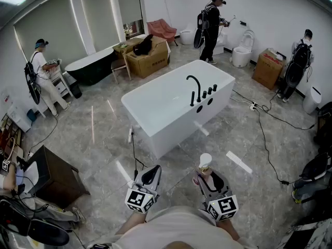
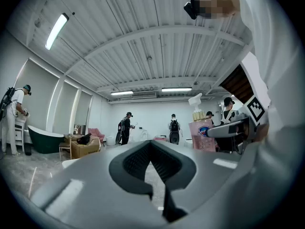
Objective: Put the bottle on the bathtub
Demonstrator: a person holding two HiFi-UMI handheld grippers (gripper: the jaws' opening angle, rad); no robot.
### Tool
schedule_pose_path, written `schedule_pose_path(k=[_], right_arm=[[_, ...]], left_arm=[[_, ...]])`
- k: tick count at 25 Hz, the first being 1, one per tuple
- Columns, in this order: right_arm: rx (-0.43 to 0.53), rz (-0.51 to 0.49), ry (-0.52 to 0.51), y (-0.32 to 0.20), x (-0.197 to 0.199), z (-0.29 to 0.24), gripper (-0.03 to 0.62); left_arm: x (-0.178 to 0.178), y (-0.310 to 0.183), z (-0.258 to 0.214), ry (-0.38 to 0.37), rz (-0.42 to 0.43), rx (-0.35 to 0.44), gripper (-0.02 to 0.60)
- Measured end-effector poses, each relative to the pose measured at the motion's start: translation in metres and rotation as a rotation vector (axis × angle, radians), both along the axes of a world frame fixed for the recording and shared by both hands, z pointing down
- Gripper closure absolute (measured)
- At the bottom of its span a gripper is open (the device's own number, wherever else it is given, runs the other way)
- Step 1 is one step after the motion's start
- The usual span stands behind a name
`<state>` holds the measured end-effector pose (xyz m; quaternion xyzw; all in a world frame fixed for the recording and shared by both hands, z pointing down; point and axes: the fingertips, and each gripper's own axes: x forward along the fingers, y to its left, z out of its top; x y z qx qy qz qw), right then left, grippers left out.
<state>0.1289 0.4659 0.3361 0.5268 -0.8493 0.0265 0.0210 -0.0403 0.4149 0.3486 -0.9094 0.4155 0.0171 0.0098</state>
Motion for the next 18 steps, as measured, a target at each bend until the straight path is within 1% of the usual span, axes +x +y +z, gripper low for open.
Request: schedule_pose_path(k=[4,9,14,18], right_arm=[[-0.012,0.004,-0.014,-0.002,-0.001,-0.002,0.405],[-0.001,0.006,0.029,0.000,-0.008,0.001,0.405],[0.001,0.007,0.039,-0.005,-0.019,0.000,0.405],[0.020,-0.011,0.039,-0.008,-0.032,-0.006,0.405]], left_arm=[[-0.001,0.000,-0.002,0.002,0.007,-0.006,0.578],[-0.002,0.001,0.004,-0.016,0.020,0.000,0.578],[-0.007,-0.004,0.003,-0.017,0.039,0.009,0.578],[-0.016,-0.010,0.001,-0.010,0.048,0.008,0.578]])
